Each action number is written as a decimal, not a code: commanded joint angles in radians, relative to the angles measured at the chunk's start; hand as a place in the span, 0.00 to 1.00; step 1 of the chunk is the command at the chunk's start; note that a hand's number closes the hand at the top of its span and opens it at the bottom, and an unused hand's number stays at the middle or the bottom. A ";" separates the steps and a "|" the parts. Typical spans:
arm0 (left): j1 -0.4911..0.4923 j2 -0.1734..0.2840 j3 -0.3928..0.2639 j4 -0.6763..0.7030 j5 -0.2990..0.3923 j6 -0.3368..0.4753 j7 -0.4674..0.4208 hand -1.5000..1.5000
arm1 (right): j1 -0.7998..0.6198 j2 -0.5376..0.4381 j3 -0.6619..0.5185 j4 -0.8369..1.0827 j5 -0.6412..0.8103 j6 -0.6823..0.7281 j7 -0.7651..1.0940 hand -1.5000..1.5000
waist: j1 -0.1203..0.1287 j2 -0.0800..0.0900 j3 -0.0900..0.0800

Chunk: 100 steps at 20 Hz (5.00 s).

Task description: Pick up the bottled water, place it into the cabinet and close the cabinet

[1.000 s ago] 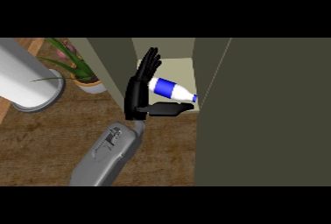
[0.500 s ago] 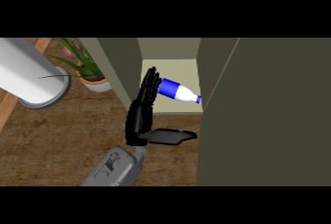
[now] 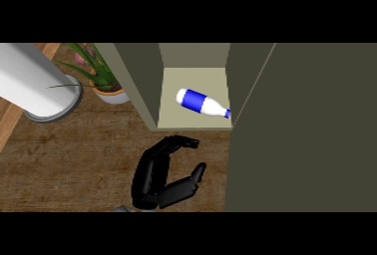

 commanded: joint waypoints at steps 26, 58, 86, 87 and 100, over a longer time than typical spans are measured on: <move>0.425 0.526 0.364 -0.411 0.275 -0.352 -0.066 0.00 | 0.009 -0.097 0.263 -0.307 0.191 0.156 0.087 1.00 | 0.018 -0.010 -0.007; 0.653 0.736 0.689 -0.396 0.520 -0.641 -0.071 0.00 | -0.664 -0.011 0.856 -0.127 0.311 -0.161 0.519 1.00 | 0.088 -0.021 -0.021; 0.746 0.794 0.864 -0.309 0.624 -0.866 -0.102 0.00 | -1.214 0.356 0.915 0.255 0.050 -0.186 0.913 1.00 | 0.133 0.012 -0.008; 0.748 0.786 0.865 -0.302 0.625 -0.867 -0.105 0.00 | -1.207 0.356 0.907 0.282 0.034 -0.208 0.927 1.00 | 0.124 0.011 -0.008; 0.852 0.698 0.956 -0.268 0.586 -0.970 -0.129 0.00 | -1.647 0.365 0.612 0.848 -0.212 -0.333 0.858 1.00 | 0.052 0.010 0.001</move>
